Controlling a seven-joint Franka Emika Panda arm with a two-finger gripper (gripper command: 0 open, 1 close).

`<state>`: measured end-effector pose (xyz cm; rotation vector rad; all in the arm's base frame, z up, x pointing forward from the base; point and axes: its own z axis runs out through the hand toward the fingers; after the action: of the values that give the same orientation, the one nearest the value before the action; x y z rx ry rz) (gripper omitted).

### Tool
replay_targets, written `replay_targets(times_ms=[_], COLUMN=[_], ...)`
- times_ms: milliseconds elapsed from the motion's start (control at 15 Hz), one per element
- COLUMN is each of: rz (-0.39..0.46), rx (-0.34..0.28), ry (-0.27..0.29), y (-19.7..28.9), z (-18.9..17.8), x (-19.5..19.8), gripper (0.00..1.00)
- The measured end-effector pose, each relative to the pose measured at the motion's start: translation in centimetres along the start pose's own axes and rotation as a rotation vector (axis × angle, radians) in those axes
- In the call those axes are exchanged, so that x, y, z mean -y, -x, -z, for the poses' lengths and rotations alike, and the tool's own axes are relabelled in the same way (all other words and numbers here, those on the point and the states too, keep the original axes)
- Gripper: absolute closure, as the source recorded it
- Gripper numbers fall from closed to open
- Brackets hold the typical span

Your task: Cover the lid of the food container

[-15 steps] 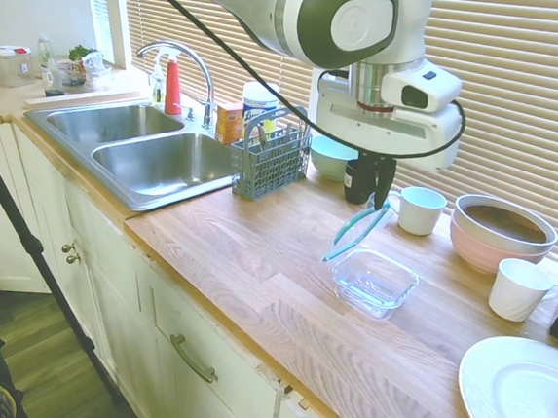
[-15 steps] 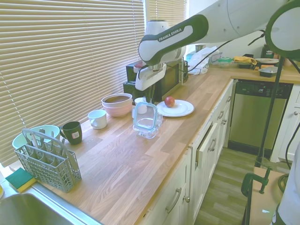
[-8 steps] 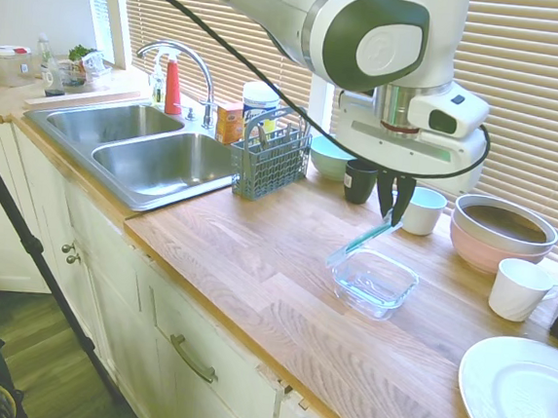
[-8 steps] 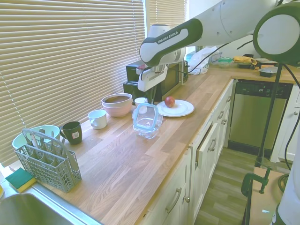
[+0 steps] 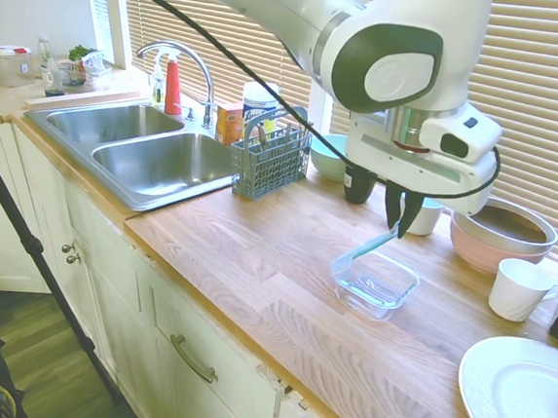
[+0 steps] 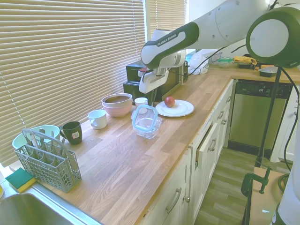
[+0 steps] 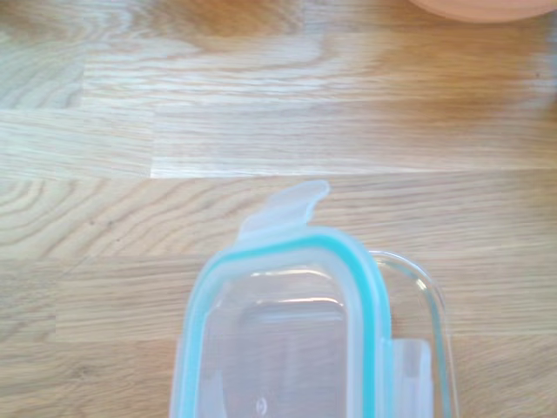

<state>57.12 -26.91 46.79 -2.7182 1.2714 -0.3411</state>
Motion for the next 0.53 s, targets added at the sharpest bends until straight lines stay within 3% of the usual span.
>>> replay_targets(times_ms=[533], rz=[-0.048], rx=[0.044], ry=[-0.027], y=[-1.2], z=[-2.7], x=[-1.9], gripper=[1.0])
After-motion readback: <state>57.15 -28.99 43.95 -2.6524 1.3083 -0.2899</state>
